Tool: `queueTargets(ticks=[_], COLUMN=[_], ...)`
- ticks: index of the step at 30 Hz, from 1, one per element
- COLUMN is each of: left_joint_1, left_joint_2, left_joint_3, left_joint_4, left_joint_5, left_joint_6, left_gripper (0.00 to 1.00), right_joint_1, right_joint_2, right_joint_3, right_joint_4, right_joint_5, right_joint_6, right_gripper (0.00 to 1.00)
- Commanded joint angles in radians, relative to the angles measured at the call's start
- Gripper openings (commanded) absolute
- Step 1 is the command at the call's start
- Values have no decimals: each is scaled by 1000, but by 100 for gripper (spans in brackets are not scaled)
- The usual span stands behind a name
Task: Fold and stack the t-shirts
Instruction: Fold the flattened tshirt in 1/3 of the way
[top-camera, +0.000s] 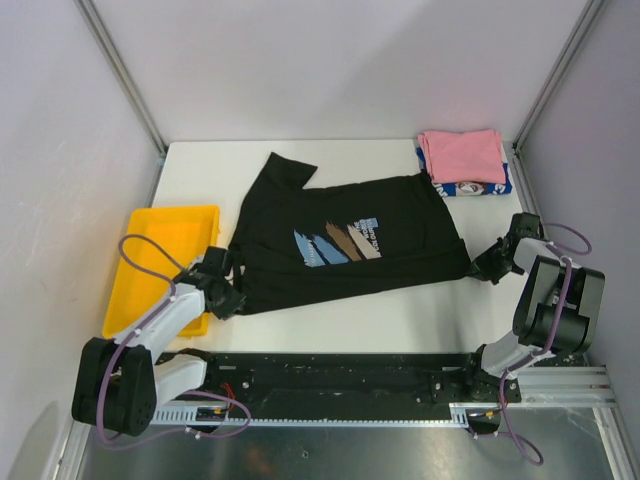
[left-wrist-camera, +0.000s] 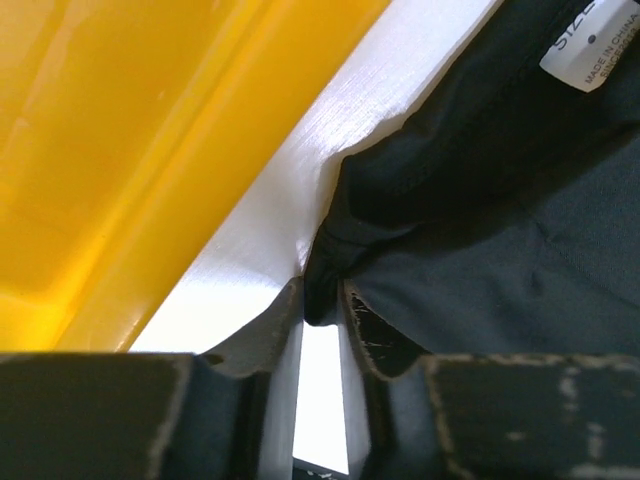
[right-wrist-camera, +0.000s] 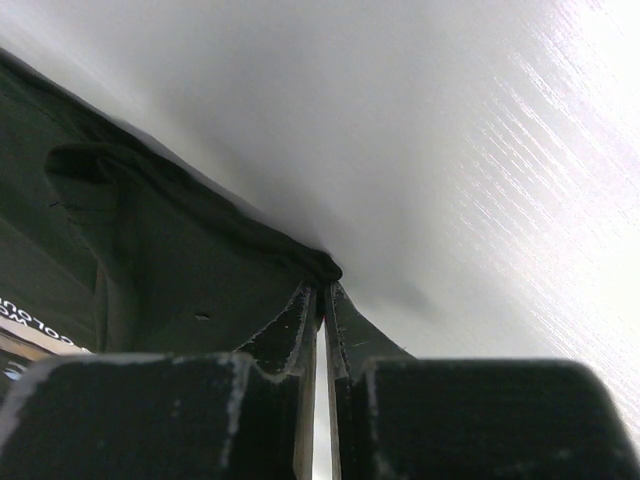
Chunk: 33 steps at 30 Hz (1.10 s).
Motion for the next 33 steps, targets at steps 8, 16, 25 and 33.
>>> queueTargets(ticks=[8, 16, 25, 33], left_joint_1=[6, 7, 7, 4], left_joint_2=[-66, -139, -203, -212], left_joint_3=[41, 81, 69, 43], left_joint_4=[-24, -153, -272, -339], left_joint_5=[-124, -186, -192, -175], left_joint_6=[-18, -58, -139, -233], left_gripper=[0, 0, 0, 0], right_joint_1=[-30, -58, -89, -117], right_joint_2=[38, 27, 3, -42], right_joint_3=[3, 18, 20, -14], right_joint_4=[-56, -133, -255, -335], right_joint_5=[97, 161, 183, 226], right_joint_6=[-22, -21, -5, 32], right_gripper=[0, 0, 0, 0])
